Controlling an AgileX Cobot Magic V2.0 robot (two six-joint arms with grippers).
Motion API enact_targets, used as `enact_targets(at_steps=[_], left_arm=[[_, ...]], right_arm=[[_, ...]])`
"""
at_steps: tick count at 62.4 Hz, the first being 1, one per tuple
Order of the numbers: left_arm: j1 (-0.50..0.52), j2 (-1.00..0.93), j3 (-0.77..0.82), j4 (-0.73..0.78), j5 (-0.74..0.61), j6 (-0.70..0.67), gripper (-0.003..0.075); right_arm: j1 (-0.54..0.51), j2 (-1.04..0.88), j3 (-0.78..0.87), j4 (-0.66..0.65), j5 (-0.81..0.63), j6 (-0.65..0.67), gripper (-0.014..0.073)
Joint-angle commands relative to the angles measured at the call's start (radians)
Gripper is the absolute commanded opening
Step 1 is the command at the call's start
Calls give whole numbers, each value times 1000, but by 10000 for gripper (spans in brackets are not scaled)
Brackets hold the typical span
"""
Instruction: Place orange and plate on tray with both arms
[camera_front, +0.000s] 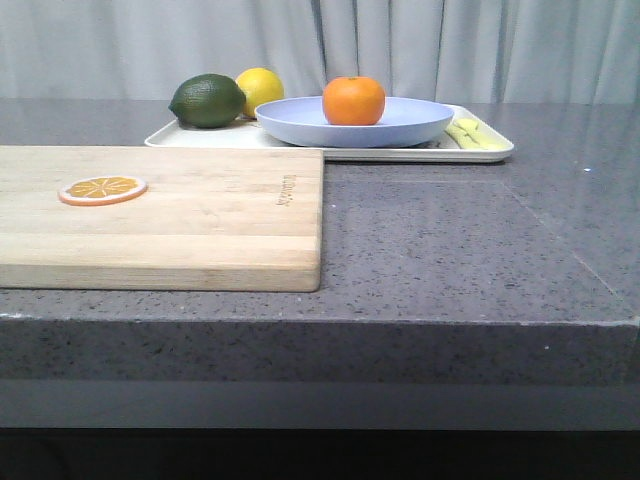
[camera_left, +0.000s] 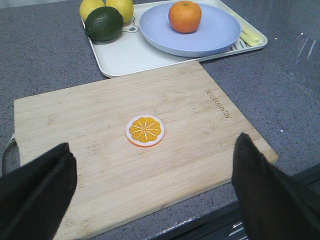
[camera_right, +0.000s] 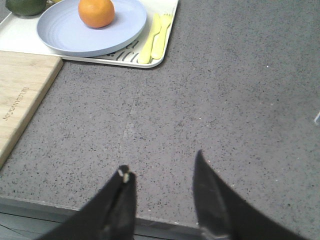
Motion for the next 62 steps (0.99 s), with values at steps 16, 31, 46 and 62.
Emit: enact_targets(at_steps=[16,31,46,62], left_arm=[[4,5,-23,-8,-62,-2,193],[4,5,-23,-8,-60,-2,-20],[4,5,-23,-8,-60,-2,-20],[4,5,-20,-8,-69,-2,-20]], right_arm=[[1,5,-15,6,-60,-15,-32],[1,5,15,5,-65,-15,-68],[1,5,15,4,-61,-15,-68],[1,5,15,4,-61,-15,-68]])
